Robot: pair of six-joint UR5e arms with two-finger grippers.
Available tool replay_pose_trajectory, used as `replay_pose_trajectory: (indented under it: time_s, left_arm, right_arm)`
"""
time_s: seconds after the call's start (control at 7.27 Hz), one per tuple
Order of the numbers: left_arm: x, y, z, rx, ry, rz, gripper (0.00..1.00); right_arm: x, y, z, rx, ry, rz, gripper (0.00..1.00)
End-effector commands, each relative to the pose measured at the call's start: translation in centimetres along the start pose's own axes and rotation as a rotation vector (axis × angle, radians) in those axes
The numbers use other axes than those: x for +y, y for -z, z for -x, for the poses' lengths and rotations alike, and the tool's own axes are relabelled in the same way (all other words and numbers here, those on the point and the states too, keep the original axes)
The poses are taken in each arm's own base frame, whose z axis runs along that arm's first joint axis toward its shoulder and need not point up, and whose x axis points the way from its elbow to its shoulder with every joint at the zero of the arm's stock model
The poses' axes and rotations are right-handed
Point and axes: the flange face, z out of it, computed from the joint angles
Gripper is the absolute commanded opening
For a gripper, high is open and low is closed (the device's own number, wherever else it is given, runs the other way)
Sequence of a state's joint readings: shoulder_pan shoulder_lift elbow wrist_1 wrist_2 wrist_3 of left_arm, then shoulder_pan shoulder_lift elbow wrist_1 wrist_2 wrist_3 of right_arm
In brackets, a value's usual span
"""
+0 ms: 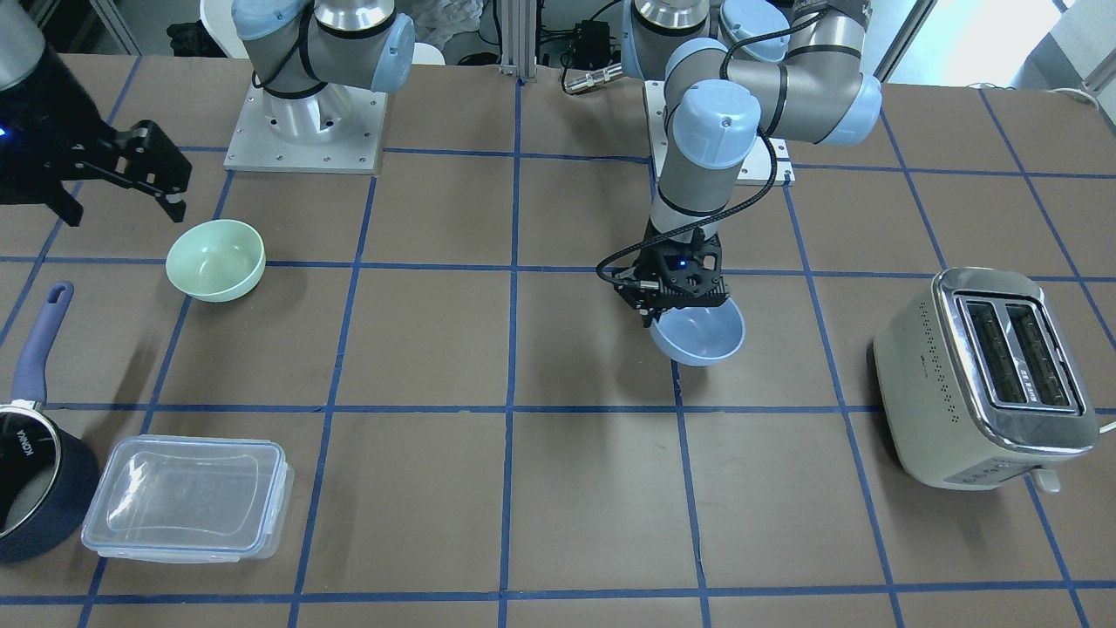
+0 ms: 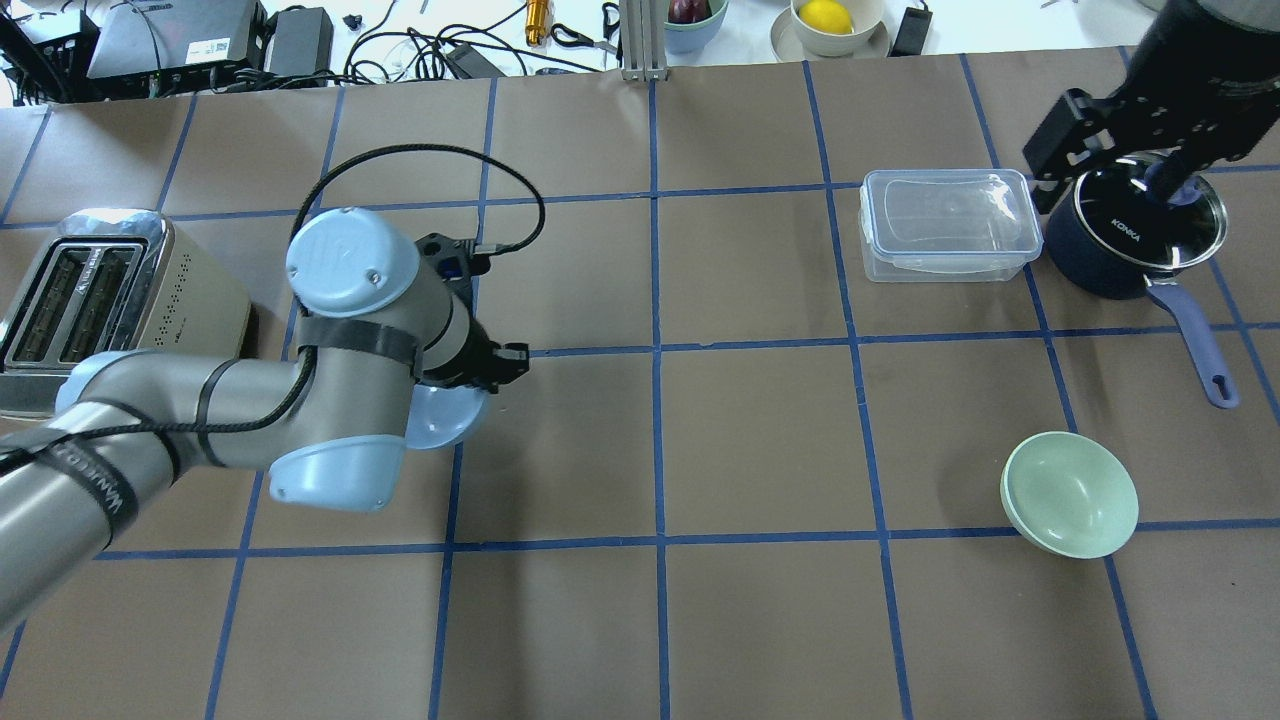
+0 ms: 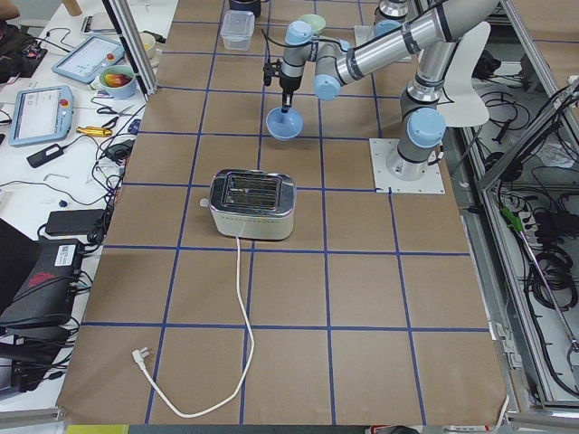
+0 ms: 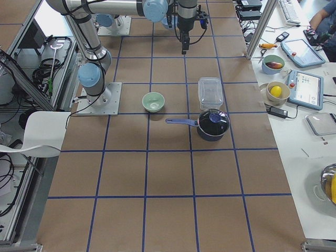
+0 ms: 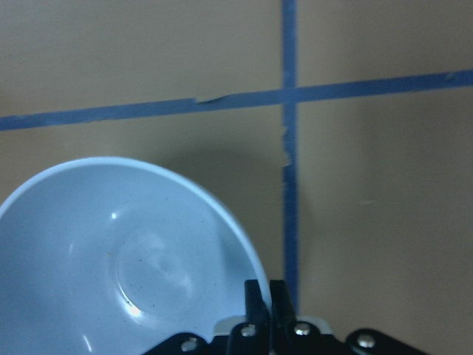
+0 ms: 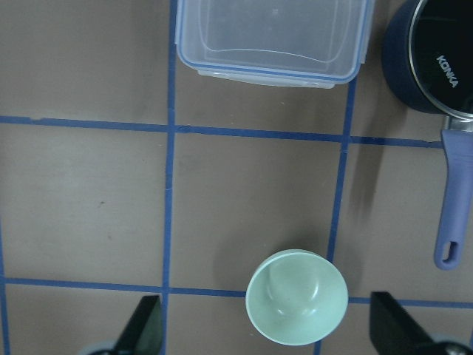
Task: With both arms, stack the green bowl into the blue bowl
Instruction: 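Carry the light blue bowl to the table center with the left gripper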
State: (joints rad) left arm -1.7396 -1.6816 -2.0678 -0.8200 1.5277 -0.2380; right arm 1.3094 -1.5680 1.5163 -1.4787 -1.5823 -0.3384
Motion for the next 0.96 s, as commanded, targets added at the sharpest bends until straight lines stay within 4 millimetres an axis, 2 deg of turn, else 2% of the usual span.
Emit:
replay_pose_trajectory:
  time_s: [0.0,0.14,0.41,0.55,0.69,0.83]
  left_arm:
    - [0.2,-2.2,-8.7,0.028,0.068,0.069,0.00]
    - [-0.2,-3.8,-10.3,0.037,0.071,0.057,0.00]
    - [-0.6,-4.5,-16.0,0.058,0.101,0.040,0.01]
    - [-1.0,-6.1,-17.1,0.053,0.115,0.053,0.05]
    - [-1.5,-6.5,-17.5,0.050,0.112,0.051,0.23]
    - [-1.7,-4.9,-17.5,0.063,0.099,0.025,0.99]
  right_arm:
    - [0.6,-0.3,-5.3,0.010,0.050,0.018,1.00]
    - [1.1,-0.5,-6.9,0.002,0.034,0.023,1.00]
    - [1.5,-2.5,-8.3,-0.028,0.058,0.054,1.00]
    - [2.4,-4.5,-10.7,-0.056,0.113,0.071,1.00]
    - [3.9,-6.9,-13.0,-0.089,0.053,0.105,1.00]
    - [5.3,-11.0,-14.4,-0.117,0.019,0.152,1.00]
